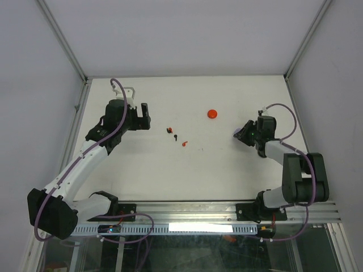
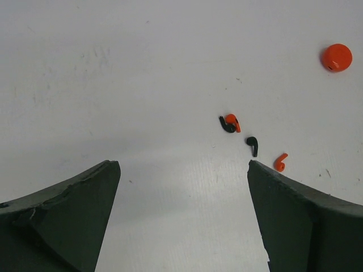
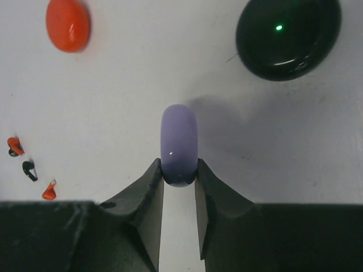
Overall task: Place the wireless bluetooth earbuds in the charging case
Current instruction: Place the charging case at the center of the board, then pick up the charging case at the center of the board.
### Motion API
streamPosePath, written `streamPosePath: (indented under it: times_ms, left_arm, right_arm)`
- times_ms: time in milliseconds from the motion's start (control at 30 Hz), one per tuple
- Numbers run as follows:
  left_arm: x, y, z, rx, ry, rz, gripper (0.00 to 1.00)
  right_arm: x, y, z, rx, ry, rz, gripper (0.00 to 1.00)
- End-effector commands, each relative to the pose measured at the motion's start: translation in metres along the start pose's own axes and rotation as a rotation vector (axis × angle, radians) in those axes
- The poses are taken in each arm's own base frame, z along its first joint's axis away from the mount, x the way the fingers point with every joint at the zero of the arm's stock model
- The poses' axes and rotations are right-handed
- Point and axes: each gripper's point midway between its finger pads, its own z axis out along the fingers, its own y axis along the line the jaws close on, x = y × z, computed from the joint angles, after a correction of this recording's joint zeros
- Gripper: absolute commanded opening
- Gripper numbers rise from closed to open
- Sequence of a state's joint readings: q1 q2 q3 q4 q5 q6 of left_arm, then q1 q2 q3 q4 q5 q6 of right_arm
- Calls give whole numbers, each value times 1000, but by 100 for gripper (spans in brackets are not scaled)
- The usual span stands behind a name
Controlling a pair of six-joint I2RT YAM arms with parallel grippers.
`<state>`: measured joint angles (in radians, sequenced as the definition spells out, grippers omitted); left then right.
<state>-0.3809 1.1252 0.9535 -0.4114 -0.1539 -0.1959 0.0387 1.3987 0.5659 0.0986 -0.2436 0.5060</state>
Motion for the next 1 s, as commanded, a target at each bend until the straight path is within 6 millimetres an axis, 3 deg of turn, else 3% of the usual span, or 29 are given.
streamPosePath:
  times_ms: [0,233,467,533,667,967]
  left_arm:
    - [-23,1,-8,27,-100,-5,99]
    - [-24,2,-11,44,-115,-13,99]
    - [-25,13,-10,37,-109,-62,99]
    - [-25,16,-10,38,-106,-82,99]
    - [-26,15,-10,63,-103,-92,99]
    - [-26,13,-14,94,-113,-75,99]
  right_arm:
    - [-38,-2,10,23,-76,61,8]
    - [-38,-27,18,133,-34,65,34]
    - [-36,-27,0,200,-13,2,62]
    - [-39,-18,-7,215,-22,-60,66]
    - [-54,19,-11,187,-81,-222,70]
    - [-50,93,32,7,-82,-517,74]
